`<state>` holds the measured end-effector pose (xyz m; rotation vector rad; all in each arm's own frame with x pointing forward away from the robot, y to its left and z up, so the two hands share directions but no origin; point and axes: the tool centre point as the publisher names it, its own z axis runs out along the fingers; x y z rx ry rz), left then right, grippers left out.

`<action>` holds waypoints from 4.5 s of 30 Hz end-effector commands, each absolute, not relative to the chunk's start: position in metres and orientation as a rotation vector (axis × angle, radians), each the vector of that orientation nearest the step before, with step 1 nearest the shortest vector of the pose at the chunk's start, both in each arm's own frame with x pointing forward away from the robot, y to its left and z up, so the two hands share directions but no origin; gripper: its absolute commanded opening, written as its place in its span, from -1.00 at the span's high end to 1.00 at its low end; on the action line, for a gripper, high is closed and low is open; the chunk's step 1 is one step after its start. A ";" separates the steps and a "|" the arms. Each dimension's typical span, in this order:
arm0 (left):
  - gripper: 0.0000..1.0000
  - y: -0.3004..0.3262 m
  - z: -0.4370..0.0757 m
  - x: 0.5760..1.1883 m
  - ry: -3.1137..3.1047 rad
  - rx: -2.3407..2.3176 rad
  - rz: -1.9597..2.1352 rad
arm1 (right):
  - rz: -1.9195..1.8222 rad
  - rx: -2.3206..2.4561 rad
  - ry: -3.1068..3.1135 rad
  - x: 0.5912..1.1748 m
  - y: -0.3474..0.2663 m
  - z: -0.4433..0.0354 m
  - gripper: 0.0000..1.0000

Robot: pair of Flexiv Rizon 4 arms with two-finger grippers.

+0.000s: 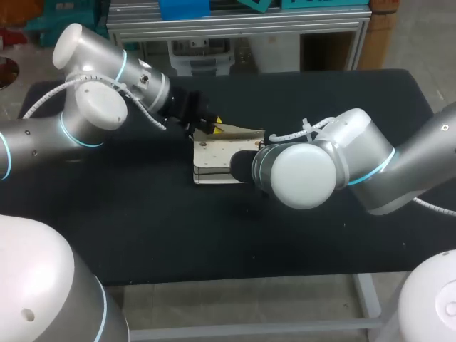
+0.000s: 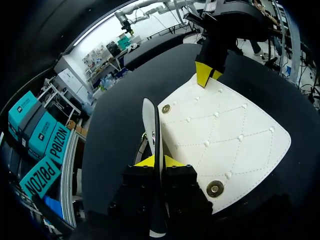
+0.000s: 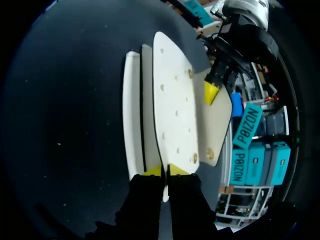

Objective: Pick up the bag, open it, inspect its contents, close it, and place it on the opposite side

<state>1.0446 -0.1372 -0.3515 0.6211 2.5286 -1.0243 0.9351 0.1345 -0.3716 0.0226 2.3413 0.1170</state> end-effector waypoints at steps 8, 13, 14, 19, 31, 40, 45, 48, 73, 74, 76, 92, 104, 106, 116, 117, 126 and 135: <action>1.00 -0.138 -0.349 1.044 2.582 0.559 -1.068 | 0.130 0.015 2.319 0.932 0.131 -0.372 1.00; 1.00 -0.135 -0.345 1.041 2.579 0.526 -1.057 | 0.167 0.029 2.299 0.928 0.128 -0.353 -1.00; 1.00 -0.134 -0.343 1.041 2.577 0.519 -1.062 | 0.170 0.032 2.291 0.927 0.126 -0.348 -1.00; 1.00 -0.130 -0.332 1.040 2.569 0.454 -1.083 | 0.194 0.054 2.260 0.923 0.117 -0.320 -1.00; 1.00 -0.126 -0.309 1.049 2.577 0.318 -1.162 | 0.254 0.038 2.228 0.911 0.107 -0.286 -1.00; 1.00 -0.125 -0.300 1.055 2.607 0.244 -1.226 | 0.274 0.018 2.241 0.916 0.103 -0.275 1.00; 1.00 -0.125 -0.300 1.055 2.607 0.244 -1.226 | 0.278 -0.017 2.266 0.924 0.102 -0.269 1.00; 1.00 -0.125 -0.300 1.055 2.607 0.244 -1.226 | 0.289 -0.053 2.285 0.930 0.103 -0.265 1.00; 1.00 -0.144 -0.263 1.030 2.370 0.050 -1.159 | 0.106 -0.119 2.476 0.962 0.111 -0.245 1.00; 1.00 -0.144 -0.259 1.029 2.369 0.047 -1.174 | 0.107 -0.113 2.473 0.964 0.111 -0.244 1.00; 1.00 -0.145 -0.253 1.027 2.366 0.037 -1.167 | 0.113 -0.111 2.456 0.965 0.112 -0.243 1.00; 1.00 -0.156 -0.223 1.022 2.449 0.146 -1.188 | 0.210 -0.147 2.354 0.982 0.114 -0.234 1.00; 1.00 -0.162 -0.210 1.016 2.446 0.151 -1.191 | 0.282 -0.168 2.365 1.000 0.127 -0.245 1.00; 1.00 -0.162 -0.210 1.014 2.445 0.148 -1.199 | 0.286 -0.164 2.375 1.006 0.130 -0.250 1.00; 1.00 -0.162 -0.206 1.010 2.434 0.151 -1.224 | 0.289 -0.198 2.414 1.015 0.140 -0.271 1.00; 1.00 -0.162 -0.205 1.010 2.431 0.147 -1.226 | 0.288 -0.203 2.418 1.013 0.140 -0.273 1.00; 1.00 -0.161 -0.204 1.015 2.411 0.103 -1.236 | 0.284 -0.230 2.440 0.991 0.138 -0.284 1.00; 1.00 -0.160 -0.204 1.015 2.407 0.101 -1.241 | 0.271 -0.235 2.479 0.983 0.133 -0.297 1.00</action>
